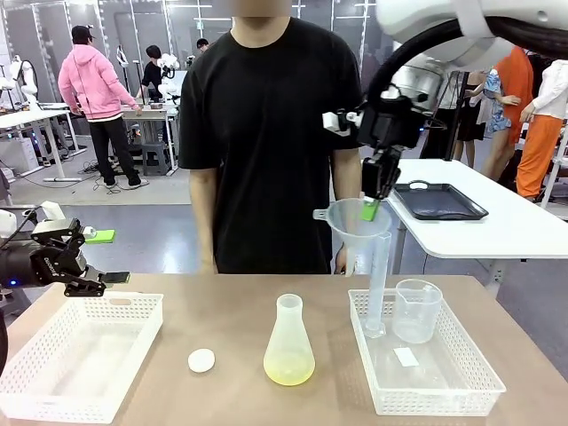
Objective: Prepare the solutions needed for the experiment.
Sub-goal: Once the solution is in the Big flask , pick up the Plastic Funnel and place it back into the right Organizing basket.
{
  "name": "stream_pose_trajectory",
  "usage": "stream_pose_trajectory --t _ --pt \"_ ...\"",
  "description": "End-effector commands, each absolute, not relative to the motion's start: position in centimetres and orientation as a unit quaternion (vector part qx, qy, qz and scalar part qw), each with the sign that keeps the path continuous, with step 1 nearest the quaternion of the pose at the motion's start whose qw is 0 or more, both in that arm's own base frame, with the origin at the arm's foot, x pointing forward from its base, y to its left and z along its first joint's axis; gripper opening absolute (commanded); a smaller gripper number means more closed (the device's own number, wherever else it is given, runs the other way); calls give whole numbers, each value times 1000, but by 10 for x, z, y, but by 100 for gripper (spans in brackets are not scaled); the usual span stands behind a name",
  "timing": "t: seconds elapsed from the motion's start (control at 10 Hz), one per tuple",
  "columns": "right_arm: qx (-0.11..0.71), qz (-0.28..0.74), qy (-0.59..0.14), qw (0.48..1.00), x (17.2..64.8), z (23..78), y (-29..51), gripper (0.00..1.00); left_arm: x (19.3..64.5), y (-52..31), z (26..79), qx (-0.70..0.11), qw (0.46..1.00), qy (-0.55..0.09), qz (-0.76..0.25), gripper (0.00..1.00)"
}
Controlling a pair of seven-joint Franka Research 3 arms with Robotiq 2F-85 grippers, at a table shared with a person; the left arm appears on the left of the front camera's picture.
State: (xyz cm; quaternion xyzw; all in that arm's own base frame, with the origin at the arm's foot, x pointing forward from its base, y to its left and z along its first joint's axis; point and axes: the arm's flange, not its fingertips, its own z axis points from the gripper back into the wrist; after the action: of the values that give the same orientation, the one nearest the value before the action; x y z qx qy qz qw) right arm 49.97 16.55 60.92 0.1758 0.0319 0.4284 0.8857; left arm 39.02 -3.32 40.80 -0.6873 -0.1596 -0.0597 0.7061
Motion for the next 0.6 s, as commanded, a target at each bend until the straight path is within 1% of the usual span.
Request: stream_pose_trajectory --t 0.0,0.2,0.4,0.5 --pt "196 411 17 890 492 593 137 0 389 -33 410 -691 703 -155 -63 100" --pt "217 382 17 898 494 578 102 0 389 -33 410 -691 703 -155 -63 100" --pt "230 372 18 899 495 563 83 0 389 -33 410 -691 703 -155 -63 100" --pt "230 369 3 901 498 558 79 0 389 -33 410 -691 703 -155 -63 100"
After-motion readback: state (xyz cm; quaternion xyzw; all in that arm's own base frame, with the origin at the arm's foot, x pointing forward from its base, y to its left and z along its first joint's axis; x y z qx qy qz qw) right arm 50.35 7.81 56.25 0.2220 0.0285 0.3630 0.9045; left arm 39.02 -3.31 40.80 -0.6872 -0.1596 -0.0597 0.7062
